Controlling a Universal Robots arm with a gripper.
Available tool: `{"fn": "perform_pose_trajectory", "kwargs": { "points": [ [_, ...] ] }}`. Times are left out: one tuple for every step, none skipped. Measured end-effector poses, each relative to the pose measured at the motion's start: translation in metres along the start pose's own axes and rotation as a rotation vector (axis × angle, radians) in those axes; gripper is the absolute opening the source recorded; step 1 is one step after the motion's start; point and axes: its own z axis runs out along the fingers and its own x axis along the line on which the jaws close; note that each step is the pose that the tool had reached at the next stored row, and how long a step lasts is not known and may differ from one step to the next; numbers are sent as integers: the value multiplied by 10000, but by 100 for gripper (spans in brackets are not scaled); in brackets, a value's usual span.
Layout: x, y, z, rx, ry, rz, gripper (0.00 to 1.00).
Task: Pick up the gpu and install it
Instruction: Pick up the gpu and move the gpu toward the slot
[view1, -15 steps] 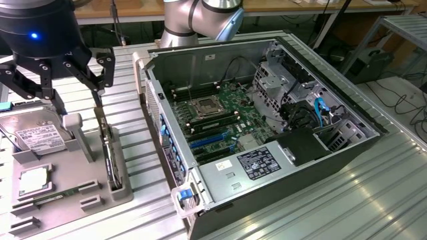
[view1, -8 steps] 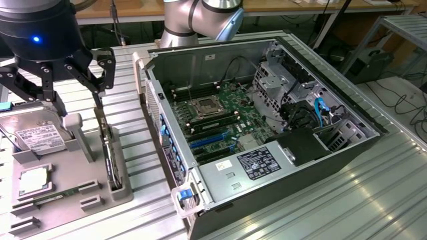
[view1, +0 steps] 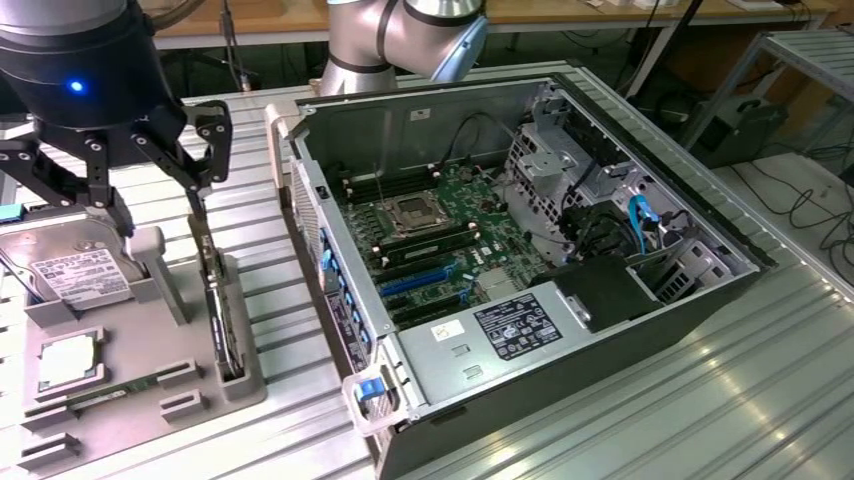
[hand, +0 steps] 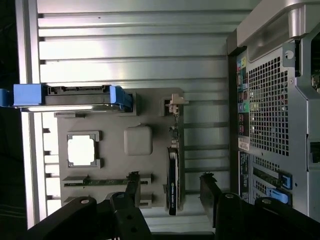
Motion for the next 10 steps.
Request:
{"fn": "perform_pose_trajectory", "kwargs": {
  "points": [
    [0,0,7,0,0,-3,60],
    [0,-1,13,1,1,-6,60],
    [1,-1,20,0,2,-8,60],
    [1,-1,27,0,7,-10,60],
    [1,-1,33,1,10,-11,60],
    [1,-2,38,0,12,-13,60],
    [1,-2,45,0,16,-14,60],
    [1,-2,50,1,20,-16,60],
    [1,-2,56,1,23,-18,60],
    [2,-3,61,1,25,-20,60]
  ]
}}
